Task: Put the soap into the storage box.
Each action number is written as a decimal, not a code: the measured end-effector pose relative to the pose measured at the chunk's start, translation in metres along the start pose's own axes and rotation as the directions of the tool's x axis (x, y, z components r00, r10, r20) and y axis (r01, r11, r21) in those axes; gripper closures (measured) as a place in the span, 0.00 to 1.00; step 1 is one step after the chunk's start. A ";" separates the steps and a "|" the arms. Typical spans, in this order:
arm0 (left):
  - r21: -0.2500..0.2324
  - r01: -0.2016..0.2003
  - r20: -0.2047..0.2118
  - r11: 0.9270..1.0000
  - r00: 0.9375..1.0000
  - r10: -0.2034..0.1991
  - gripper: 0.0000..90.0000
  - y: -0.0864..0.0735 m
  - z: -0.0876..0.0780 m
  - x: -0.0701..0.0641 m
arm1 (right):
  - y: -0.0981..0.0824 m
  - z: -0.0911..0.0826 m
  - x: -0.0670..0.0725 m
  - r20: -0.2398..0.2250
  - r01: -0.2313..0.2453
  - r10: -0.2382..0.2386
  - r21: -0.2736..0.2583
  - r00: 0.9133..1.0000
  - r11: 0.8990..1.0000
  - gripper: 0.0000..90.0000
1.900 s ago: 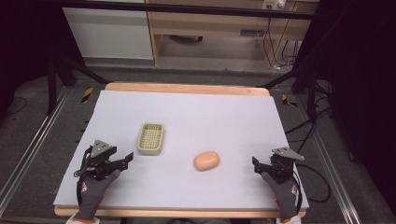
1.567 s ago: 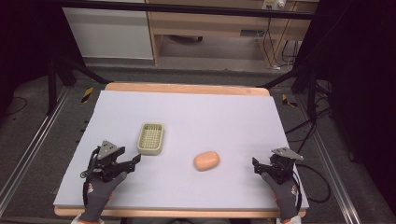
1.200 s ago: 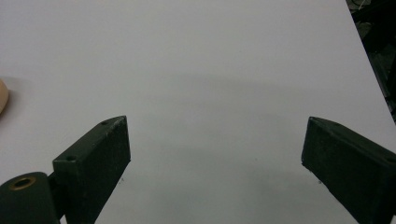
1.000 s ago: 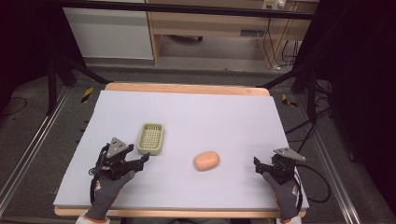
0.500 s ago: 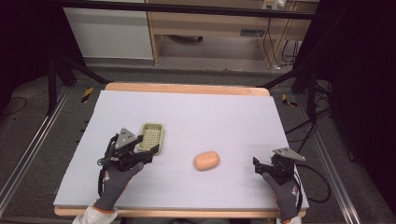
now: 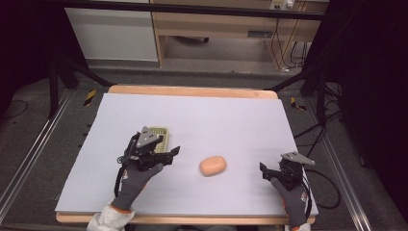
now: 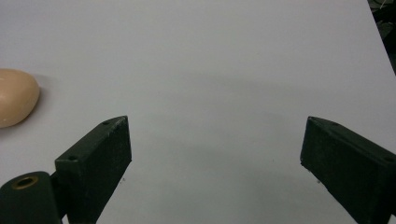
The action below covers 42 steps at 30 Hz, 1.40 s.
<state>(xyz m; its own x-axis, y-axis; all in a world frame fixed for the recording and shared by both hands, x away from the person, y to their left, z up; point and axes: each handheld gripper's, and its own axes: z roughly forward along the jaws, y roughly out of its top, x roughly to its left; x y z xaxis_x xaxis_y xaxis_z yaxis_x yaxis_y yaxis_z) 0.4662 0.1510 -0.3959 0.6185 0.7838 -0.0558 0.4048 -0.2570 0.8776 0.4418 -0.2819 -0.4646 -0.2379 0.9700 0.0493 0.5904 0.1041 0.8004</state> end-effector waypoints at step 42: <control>0.156 -0.155 0.159 0.975 0.979 0.130 0.27 0.008 0.067 -0.056 | 0.001 0.000 0.001 0.002 -0.003 0.003 -0.006 1.000 1.000 0.08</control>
<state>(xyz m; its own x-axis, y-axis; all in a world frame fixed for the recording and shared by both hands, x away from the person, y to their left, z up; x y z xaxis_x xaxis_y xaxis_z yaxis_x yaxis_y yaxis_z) 0.4801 0.0669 -0.4182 0.7651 0.6438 -0.0157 0.4039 -0.4607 0.7903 0.4420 -0.2813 -0.4634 -0.2344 0.9708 0.0504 0.5867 0.0999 0.8036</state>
